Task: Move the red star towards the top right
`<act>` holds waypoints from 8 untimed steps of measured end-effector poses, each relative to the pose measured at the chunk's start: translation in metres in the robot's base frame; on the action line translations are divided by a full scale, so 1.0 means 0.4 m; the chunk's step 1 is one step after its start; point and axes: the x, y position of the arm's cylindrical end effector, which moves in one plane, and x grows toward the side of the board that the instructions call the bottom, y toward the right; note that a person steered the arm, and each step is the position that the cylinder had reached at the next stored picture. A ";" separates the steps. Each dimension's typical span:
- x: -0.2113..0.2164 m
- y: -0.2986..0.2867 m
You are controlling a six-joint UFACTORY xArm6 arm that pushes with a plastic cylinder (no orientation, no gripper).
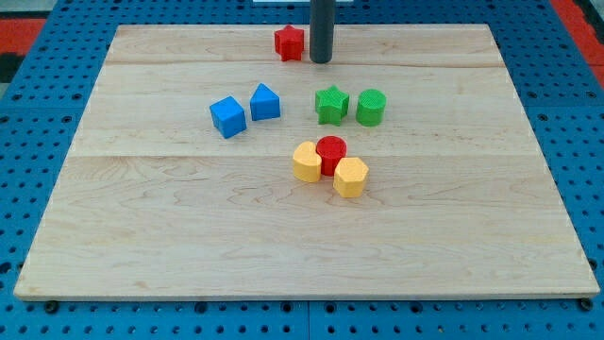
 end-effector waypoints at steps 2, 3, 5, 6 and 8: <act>0.029 -0.298; 0.029 -0.346; -0.041 -0.211; -0.100 -0.126; -0.149 0.088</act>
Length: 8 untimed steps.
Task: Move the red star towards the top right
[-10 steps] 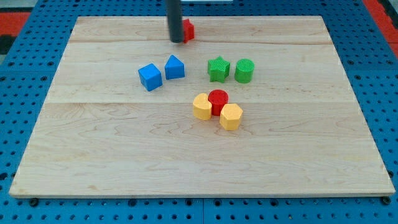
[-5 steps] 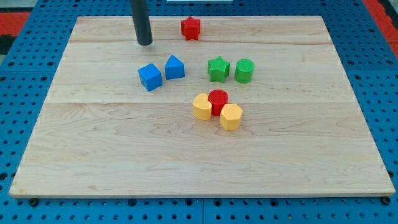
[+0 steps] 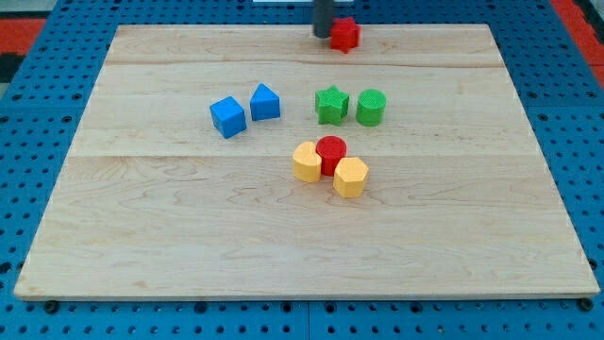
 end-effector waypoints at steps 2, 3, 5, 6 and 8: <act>0.009 0.120; 0.032 0.132; 0.083 0.215; 0.092 0.219; 0.109 0.219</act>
